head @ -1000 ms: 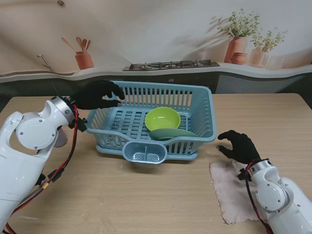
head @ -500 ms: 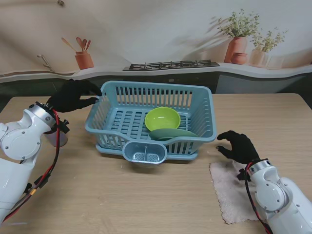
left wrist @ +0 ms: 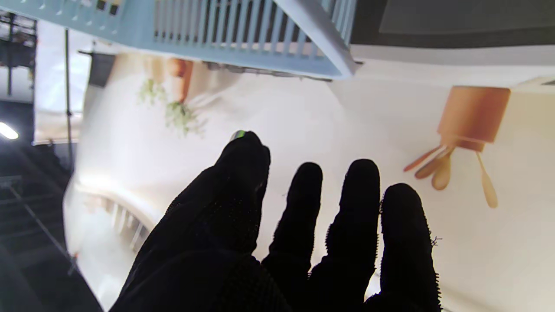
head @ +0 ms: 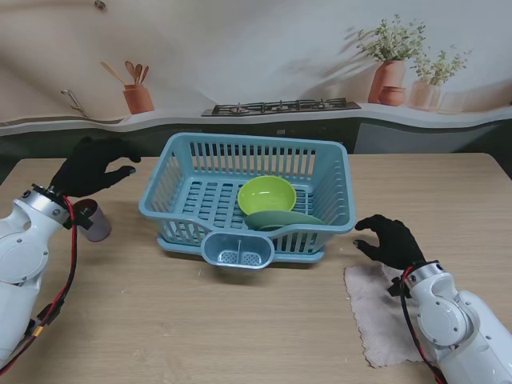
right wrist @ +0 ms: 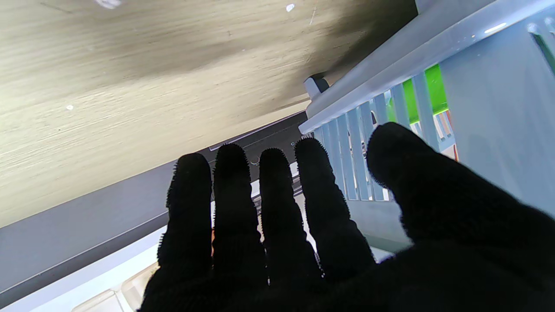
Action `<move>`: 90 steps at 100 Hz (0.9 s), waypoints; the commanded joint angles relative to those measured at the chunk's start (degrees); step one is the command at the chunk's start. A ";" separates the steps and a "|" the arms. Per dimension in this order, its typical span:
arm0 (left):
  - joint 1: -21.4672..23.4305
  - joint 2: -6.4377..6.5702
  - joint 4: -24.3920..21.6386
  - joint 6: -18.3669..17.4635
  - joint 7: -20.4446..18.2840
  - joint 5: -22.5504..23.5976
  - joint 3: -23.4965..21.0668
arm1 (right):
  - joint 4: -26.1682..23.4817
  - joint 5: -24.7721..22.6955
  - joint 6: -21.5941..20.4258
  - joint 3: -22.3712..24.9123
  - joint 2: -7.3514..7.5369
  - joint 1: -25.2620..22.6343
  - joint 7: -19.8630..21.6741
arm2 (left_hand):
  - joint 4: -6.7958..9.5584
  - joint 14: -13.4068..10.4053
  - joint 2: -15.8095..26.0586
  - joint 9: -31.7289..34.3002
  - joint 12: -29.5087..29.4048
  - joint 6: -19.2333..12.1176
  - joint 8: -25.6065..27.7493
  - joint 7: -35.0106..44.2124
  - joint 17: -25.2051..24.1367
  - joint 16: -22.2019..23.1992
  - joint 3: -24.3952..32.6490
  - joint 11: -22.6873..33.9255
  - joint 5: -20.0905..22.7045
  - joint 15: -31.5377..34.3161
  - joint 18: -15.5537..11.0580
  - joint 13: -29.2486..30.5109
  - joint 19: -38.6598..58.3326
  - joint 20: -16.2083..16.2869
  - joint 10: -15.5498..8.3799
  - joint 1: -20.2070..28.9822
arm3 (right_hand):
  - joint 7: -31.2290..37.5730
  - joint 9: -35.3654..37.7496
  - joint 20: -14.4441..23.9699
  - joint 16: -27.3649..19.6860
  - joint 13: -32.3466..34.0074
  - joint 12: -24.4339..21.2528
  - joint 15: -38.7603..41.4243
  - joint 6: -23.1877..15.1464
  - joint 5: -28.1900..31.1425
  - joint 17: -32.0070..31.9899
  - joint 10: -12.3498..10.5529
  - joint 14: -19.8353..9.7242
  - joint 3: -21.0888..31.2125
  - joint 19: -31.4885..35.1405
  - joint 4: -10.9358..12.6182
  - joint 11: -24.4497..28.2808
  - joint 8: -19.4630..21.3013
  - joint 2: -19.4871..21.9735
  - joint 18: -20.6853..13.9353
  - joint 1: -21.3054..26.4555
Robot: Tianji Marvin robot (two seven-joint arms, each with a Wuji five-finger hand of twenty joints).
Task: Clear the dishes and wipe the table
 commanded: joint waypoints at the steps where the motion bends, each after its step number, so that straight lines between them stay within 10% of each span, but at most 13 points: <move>1: 0.96 -0.05 0.69 -0.70 0.40 0.73 -0.89 | -0.37 -0.24 -0.10 -0.06 0.05 -0.36 0.80 | 1.04 -1.27 1.73 -1.71 1.37 -0.72 -0.50 -0.60 -1.10 -0.58 1.35 -0.71 -3.20 -0.26 -1.42 -1.99 -0.86 -0.38 -1.82 4.42 | -0.44 0.40 0.59 -0.32 -0.79 -0.55 -0.68 0.21 1.48 -0.59 -0.38 -0.98 -0.39 -0.64 0.68 -0.26 0.45 0.10 -1.04 0.04; 43: 4.43 -0.25 3.38 -3.13 6.95 7.73 -4.13 | -0.67 -0.12 0.53 -0.38 0.07 -0.54 1.13 | 0.75 -2.35 0.86 -3.27 -0.09 -0.88 -0.02 -1.87 -6.19 -1.19 0.85 -1.01 -3.76 -1.52 -3.16 -3.83 -5.38 -3.39 -2.59 -3.10 | -0.43 0.44 0.59 -0.33 -0.82 -0.56 -0.71 0.14 1.50 -0.64 -0.40 -0.98 -0.39 -0.67 0.68 -0.27 0.46 0.15 -1.05 -0.03; 90: 6.81 0.14 7.00 0.60 12.42 14.78 -3.84 | -0.96 -0.17 1.00 -0.55 0.09 -0.66 1.32 | 0.04 -3.59 -0.69 -6.19 -1.25 0.35 0.55 -7.80 -10.94 -0.97 12.62 -2.82 -3.84 -5.96 -3.42 -7.53 -12.74 -8.89 -3.21 -15.93 | -0.46 0.49 0.64 -0.36 -0.83 -0.57 -0.76 0.02 1.50 -0.70 -0.44 -1.03 -0.38 -0.72 0.71 -0.31 0.46 0.14 -0.98 -0.23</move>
